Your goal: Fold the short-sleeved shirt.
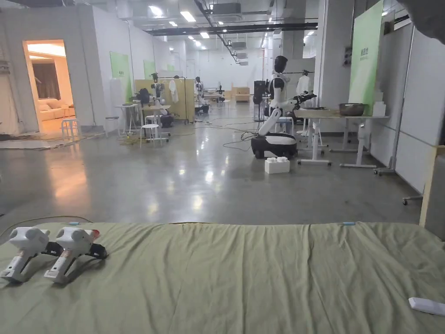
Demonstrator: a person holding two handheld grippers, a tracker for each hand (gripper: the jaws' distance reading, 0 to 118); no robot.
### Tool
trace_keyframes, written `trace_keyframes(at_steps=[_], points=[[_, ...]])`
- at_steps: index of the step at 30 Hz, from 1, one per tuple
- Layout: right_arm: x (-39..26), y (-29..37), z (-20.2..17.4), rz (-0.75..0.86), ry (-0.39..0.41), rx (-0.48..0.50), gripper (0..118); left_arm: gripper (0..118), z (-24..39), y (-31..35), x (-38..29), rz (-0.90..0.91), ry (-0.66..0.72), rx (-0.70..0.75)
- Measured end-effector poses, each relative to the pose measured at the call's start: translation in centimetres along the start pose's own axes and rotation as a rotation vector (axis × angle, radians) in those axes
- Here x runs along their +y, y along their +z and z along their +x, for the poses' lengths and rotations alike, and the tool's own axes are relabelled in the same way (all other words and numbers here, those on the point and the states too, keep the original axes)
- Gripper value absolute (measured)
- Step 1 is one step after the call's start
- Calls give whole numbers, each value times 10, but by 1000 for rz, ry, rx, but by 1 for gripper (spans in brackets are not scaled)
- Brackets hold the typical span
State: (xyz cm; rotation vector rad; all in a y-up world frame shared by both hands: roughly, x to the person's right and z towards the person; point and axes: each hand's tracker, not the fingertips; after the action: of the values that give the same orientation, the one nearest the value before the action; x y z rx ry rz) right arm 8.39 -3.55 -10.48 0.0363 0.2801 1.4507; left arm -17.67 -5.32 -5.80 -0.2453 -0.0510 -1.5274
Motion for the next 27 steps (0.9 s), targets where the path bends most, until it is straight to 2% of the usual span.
trace_keyframes(at_steps=[2, 4, 5, 6, 8, 9, 11, 13, 15, 16, 17, 18, 19, 27], points=[[-1, 2, -24, 27, 148, 37, 0, 0, 27, -1, -2, 24, -136, -46], [-3, 5, -42, 46, 256, 70, 0, 0, 44, 0, -7, 44, -164, -83], [-4, 7, -47, 64, 266, 57, 0, 0, 43, 1, -6, 51, -134, -93], [-4, 12, -41, 62, 234, 51, 0, 0, 35, 3, -2, 44, -74, -108], [-1, 14, -28, 49, 65, 50, 0, 0, 12, 7, 4, 34, 103, -99], [-4, 12, -19, 47, -69, 34, 0, 0, -4, 8, 3, 39, 228, -73], [-5, 11, 10, 14, -378, -3, 0, 0, -39, 12, 0, 37, 556, -25], [-17, 12, 39, 0, -788, -38, 0, 0, -73, 21, -15, 62, 948, 9], [-35, 14, 52, -1, -1145, -56, 0, 0, -87, 28, -48, 122, 1320, 22], [-45, 14, 52, -8, -1292, -57, 0, 0, -86, 29, -62, 150, 1501, 18], [-54, 12, 43, -15, -1393, -50, 0, 0, -83, 29, -73, 175, 1630, 7], [-62, 11, 40, -17, -1475, -34, 0, 0, -79, 27, -84, 182, 1733, -17], [-66, 11, 37, -24, -1521, -30, 0, 0, -75, 28, -85, 152, 1779, -8], [-63, 15, 36, -30, -1511, -28, 0, 0, -74, 32, -79, 134, 1657, 10]])
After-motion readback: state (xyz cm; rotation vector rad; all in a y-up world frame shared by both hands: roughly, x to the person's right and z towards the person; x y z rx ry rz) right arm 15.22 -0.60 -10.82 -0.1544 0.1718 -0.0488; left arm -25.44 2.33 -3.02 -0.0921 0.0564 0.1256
